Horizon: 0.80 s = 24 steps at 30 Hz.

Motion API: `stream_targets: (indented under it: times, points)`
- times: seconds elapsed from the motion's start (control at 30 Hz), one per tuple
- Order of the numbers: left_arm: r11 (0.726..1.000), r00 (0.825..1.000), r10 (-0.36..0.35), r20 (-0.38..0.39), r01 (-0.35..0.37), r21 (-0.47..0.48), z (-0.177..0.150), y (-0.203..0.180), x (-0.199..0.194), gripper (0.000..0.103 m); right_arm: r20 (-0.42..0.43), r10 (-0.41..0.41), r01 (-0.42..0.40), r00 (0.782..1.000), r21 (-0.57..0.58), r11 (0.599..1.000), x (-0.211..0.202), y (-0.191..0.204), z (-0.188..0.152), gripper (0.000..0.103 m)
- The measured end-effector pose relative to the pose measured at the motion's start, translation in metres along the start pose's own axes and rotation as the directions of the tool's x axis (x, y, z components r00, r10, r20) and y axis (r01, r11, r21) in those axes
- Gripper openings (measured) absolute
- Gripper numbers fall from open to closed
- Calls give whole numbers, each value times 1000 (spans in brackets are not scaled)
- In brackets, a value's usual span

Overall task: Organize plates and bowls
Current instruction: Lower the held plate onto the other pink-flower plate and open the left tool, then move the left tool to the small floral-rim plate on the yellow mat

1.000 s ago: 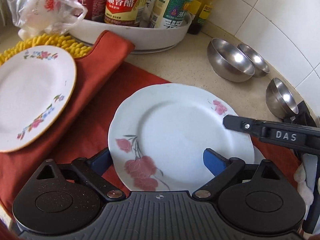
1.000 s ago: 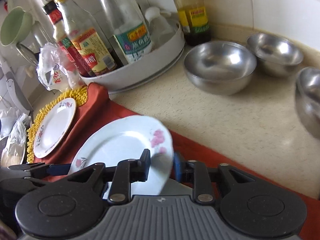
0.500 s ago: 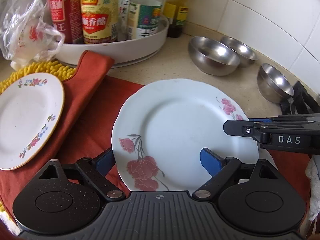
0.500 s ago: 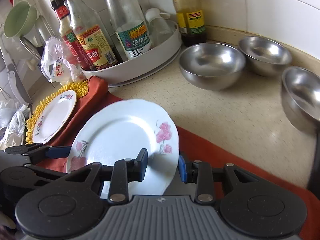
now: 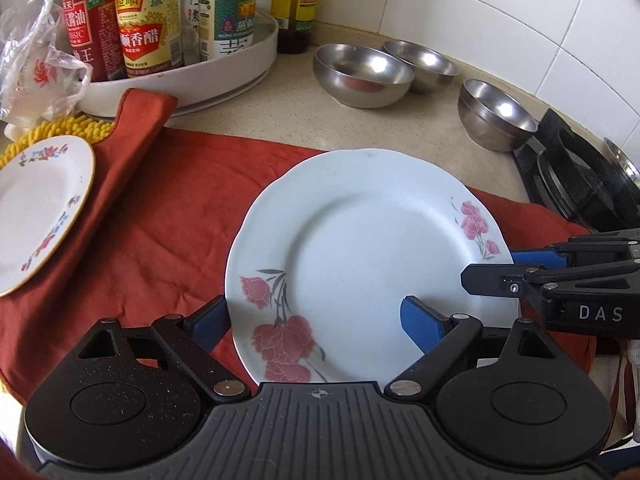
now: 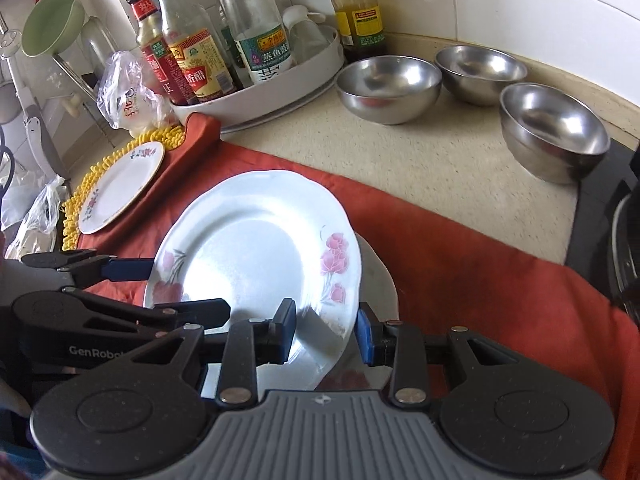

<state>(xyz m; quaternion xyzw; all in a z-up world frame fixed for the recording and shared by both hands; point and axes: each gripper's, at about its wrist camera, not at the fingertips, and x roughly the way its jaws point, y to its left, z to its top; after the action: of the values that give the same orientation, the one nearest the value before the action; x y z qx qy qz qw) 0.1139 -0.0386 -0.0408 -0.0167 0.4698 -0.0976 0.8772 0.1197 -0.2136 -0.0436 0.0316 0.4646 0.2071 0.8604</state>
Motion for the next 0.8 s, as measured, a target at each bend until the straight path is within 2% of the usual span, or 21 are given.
stream_targets:
  times: [0.13, 0.27, 0.4, 0.63, 0.8]
  points:
    - [1000, 1000, -7, -4, 7, -2, -6, -5, -2, 93, -6, -17, 17, 1000, -14, 1000, -5, 0, -7, 33]
    - [1000, 1000, -3, 26, 3, -3, -9, -5, -8, 92, -16, -36, 35, 999, -53, 998, -6, 1, -13, 35]
    - [1000, 998, 21, 58, -21, -9, -10, -1, -16, 94, 58, -81, 85, 995, -83, 993, -17, -3, -11, 35]
    - [994, 995, 46, 84, -37, -107, -10, 31, -31, 95, 73, -98, 102, 993, -57, 993, -16, -2, -7, 35]
    - [985, 986, 107, 126, -88, -148, 2, 66, -50, 98, 106, -78, 83, 991, -44, 996, -16, 13, 8, 35]
